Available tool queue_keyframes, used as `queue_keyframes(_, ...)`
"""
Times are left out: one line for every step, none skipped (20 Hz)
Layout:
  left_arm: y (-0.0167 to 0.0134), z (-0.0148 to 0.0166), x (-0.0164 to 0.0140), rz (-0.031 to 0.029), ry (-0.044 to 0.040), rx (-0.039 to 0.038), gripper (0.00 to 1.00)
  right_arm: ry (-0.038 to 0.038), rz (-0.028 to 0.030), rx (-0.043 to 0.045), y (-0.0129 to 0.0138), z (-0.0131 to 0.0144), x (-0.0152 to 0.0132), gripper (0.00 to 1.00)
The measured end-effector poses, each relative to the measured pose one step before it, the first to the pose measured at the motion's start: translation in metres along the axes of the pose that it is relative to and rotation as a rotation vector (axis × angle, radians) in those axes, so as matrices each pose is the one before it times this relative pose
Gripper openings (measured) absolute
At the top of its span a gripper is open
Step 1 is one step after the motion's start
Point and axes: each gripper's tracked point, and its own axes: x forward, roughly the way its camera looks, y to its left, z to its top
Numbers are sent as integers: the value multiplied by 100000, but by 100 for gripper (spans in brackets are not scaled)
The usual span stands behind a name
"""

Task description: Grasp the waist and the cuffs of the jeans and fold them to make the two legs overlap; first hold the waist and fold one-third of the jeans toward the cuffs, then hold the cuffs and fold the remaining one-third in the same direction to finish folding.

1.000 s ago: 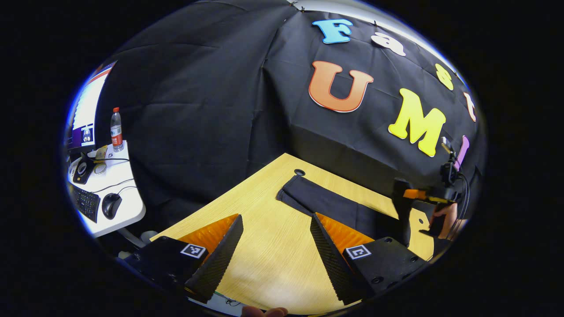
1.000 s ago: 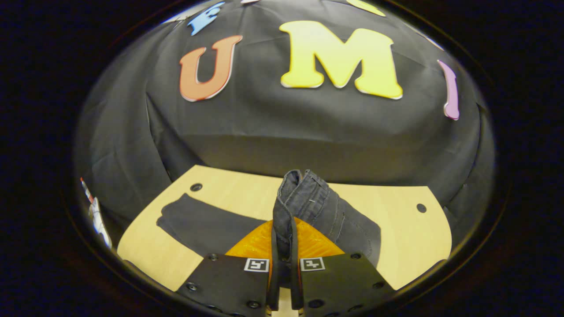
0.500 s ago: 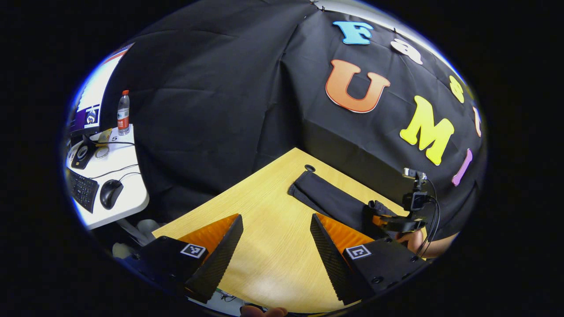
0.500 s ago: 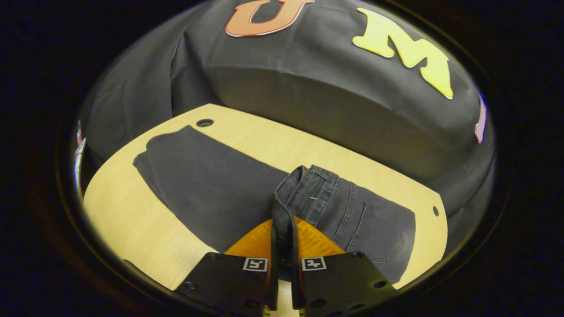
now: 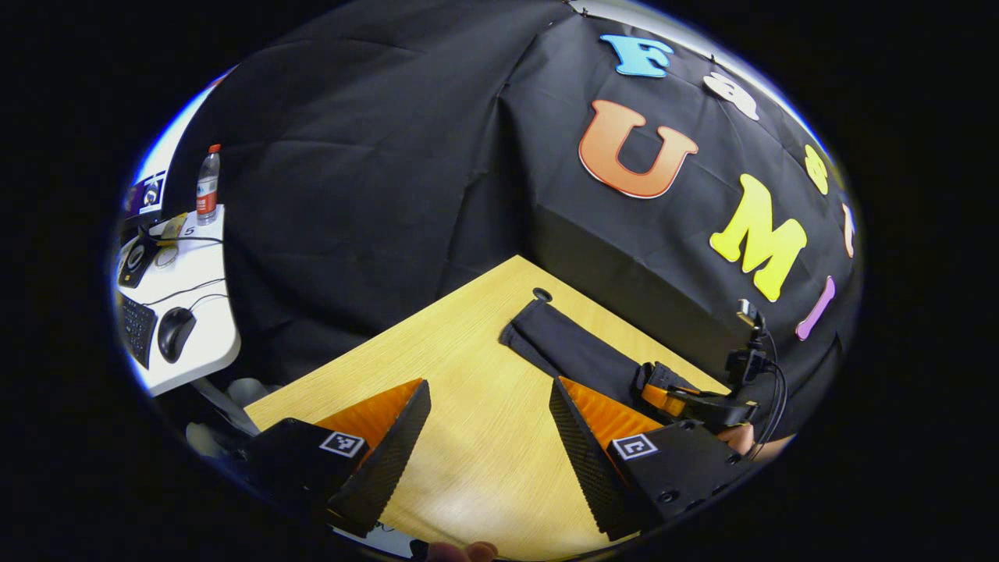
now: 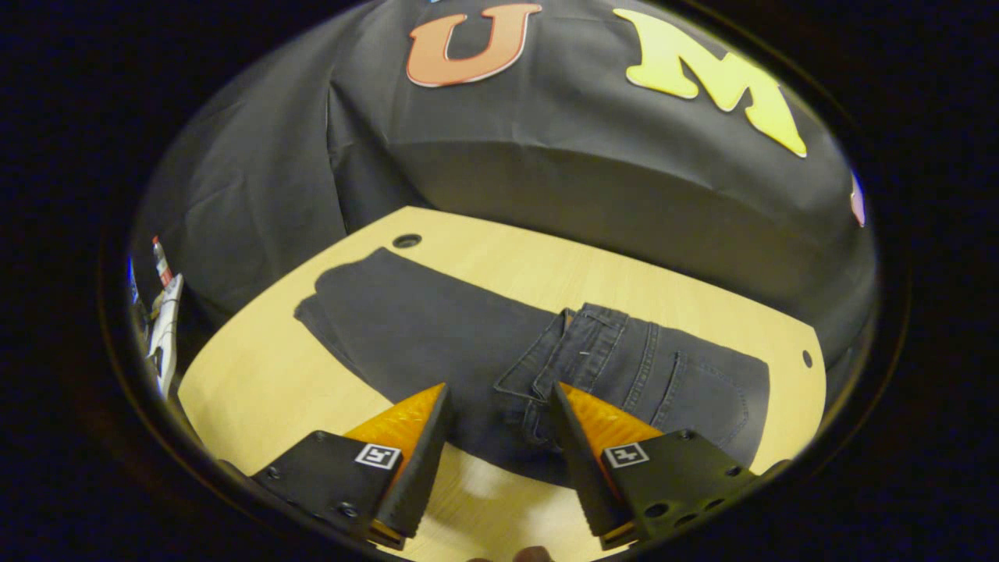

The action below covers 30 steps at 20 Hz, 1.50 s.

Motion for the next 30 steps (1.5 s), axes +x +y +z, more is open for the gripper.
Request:
queue_keyframes(-552,204,474,-1416,-291,-43,99,-2027,1794,881,420,708,-1434,83)
queue_keyframes(-581,341,584,-1116,-280,35,99,-1779,1634,174,214,574,-1588,88)
queue_keyframes(-418,302,683,-1161,-500,-131,99,-1916,1340,-415,-69,608,-1727,93)
queue_keyframes(-375,307,701,-795,-235,-316,99,-1823,811,-489,-190,529,-1772,94)
queue_keyframes(-422,352,635,-947,-317,-739,99,-672,902,-564,-186,244,-1686,94)
queue_keyframes(-354,216,594,-1191,-178,-931,100,-240,1109,-1012,-286,28,-1760,92)
queue_keyframes(-525,205,823,-1507,-83,-795,99,-999,-34,-1115,-613,251,-1775,94)
queue_keyframes(-247,51,851,-1352,579,-1559,99,-1248,-724,-516,-849,343,-1635,94)
queue_keyframes(-188,-197,1057,-1634,1444,-3199,99,-1129,-915,714,-927,326,-1610,94)
queue_keyframes(-275,-328,991,-1730,1741,-5080,99,-977,-1215,1680,-920,244,-1483,94)
queue_keyframes(-301,-177,1231,-2563,1621,-5998,99,-715,-1531,1637,-1208,209,-1289,94)
queue_keyframes(-72,-291,1165,-1626,2248,-6336,99,-663,-2095,1391,-1288,258,-1196,94)
queue_keyframes(243,-494,1190,-1265,1940,-6658,99,-819,-2734,1133,-1557,393,-1129,94)
queue_keyframes(394,-645,1225,-1624,2285,-6401,99,-756,-2903,1373,-1521,246,-945,94)
queue_keyframes(-49,-327,1314,-2080,2122,-7004,99,-489,-2811,1316,-1509,71,-735,94)
queue_keyframes(406,-253,1361,-1249,1148,-6127,99,185,-2987,1303,-1491,-60,-735,94)
queue_keyframes(791,119,1336,644,809,-5201,99,491,-2579,1187,-1241,-365,-354,94)
queue_keyframes(829,87,1227,199,385,-5199,99,816,-2173,1136,-1098,-368,-513,94)
queue_keyframes(326,58,864,530,-3,-5540,99,1604,-2144,566,-1191,-682,-507,94)
queue_keyframes(224,40,755,81,-354,-5654,100,1788,-2284,1134,-1183,-742,-494,94)
queue_keyframes(-14,149,847,-139,-134,-4815,99,1779,-2463,1336,-1314,-683,-429,94)
queue_keyframes(130,141,570,-350,-358,-2733,99,1869,-2541,1391,-1260,-737,-372,94)
queue_keyframes(209,-118,432,139,-195,-1573,99,1294,-2061,1262,-1223,-684,-433,94)
queue_keyframes(248,-360,537,834,1119,-1810,99,901,-1939,767,-894,-419,-290,94)
queue_keyframes(-496,37,341,-1864,-169,-3987,100,696,-1224,543,-702,-355,-225,92)
queue_keyframes(-366,614,182,-922,-1522,-3437,100,597,58,1492,-307,-143,-161,92)
queue_keyframes(-329,90,800,208,-130,-1759,98,116,404,1910,-143,-23,-160,94)
queue_keyframes(-138,222,233,-55,-173,-631,97,66,160,1389,-174,31,-39,92)
queue_keyframes(364,146,334,403,-160,649,96,-323,-329,571,-207,73,-87,92)
queue_keyframes(155,51,270,483,125,1531,96,-32,17,655,-38,-20,-142,92)
